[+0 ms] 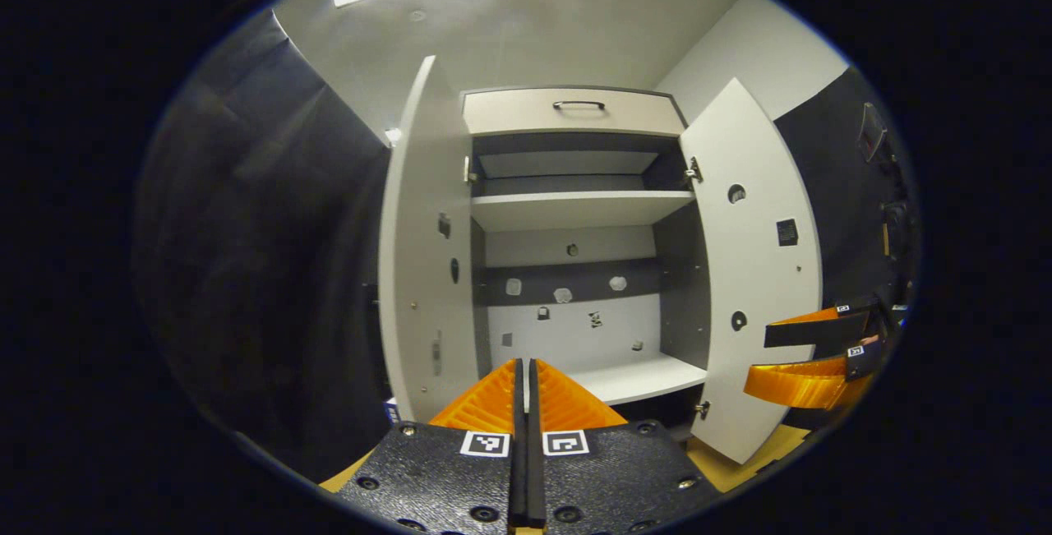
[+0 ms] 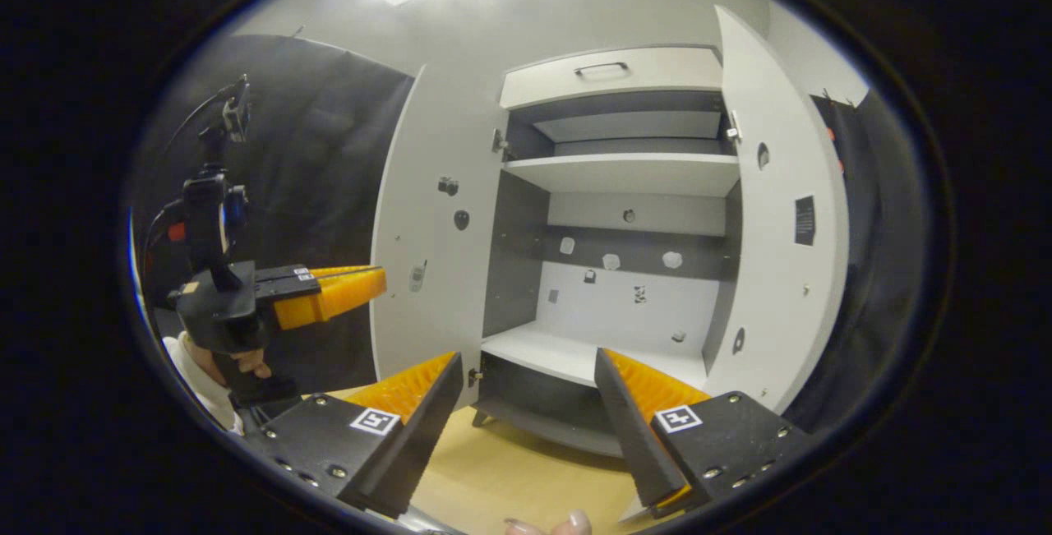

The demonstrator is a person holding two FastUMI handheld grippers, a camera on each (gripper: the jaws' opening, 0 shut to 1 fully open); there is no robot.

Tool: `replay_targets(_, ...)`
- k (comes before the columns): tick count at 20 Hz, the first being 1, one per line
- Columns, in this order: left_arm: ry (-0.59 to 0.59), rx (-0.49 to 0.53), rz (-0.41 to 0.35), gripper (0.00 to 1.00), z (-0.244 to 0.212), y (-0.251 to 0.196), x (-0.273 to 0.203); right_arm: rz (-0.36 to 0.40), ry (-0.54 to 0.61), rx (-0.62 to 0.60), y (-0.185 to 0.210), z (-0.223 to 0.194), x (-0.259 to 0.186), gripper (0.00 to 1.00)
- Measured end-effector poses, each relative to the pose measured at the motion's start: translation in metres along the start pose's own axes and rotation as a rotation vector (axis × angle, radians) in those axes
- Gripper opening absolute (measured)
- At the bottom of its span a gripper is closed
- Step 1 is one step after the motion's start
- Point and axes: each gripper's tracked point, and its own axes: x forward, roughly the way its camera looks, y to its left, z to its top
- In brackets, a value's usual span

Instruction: Open the right door of the double-door shoe cabinet with the right hand, and open the left door with the left hand.

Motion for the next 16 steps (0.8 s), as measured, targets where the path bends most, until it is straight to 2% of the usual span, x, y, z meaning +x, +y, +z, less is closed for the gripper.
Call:
replay_targets(1,0.007,-0.024,-0.041,0.02,-0.003,-0.017,0.004,-0.014,-0.001,0.005,-0.006,0.0,-0.004,0.97)
replay_targets(3,-0.003,-0.055,-0.1,0.13,-0.003,-0.04,0.008,-0.036,-0.005,0.015,-0.017,0.001,-0.011,0.97)
replay_targets(5,-0.042,-0.071,-0.134,0.31,0.006,-0.051,0.013,-0.051,-0.012,0.022,-0.025,0.003,-0.014,0.96)
replay_targets(8,-0.034,-0.044,-0.166,0.84,0.002,-0.062,0.021,-0.066,-0.024,0.027,-0.03,0.006,-0.015,0.97)
replay_targets(10,-0.02,-0.028,-0.158,0.99,-0.003,-0.061,0.027,-0.069,-0.027,0.027,-0.031,0.006,-0.01,0.97)
replay_targets(15,0.009,-0.045,-0.11,0.97,-0.017,-0.051,0.041,-0.059,-0.025,0.032,-0.026,0.004,0.001,0.96)
replay_targets(16,0.026,-0.041,-0.097,1.0,-0.021,-0.049,0.044,-0.059,-0.024,0.031,-0.027,0.004,0.003,0.97)
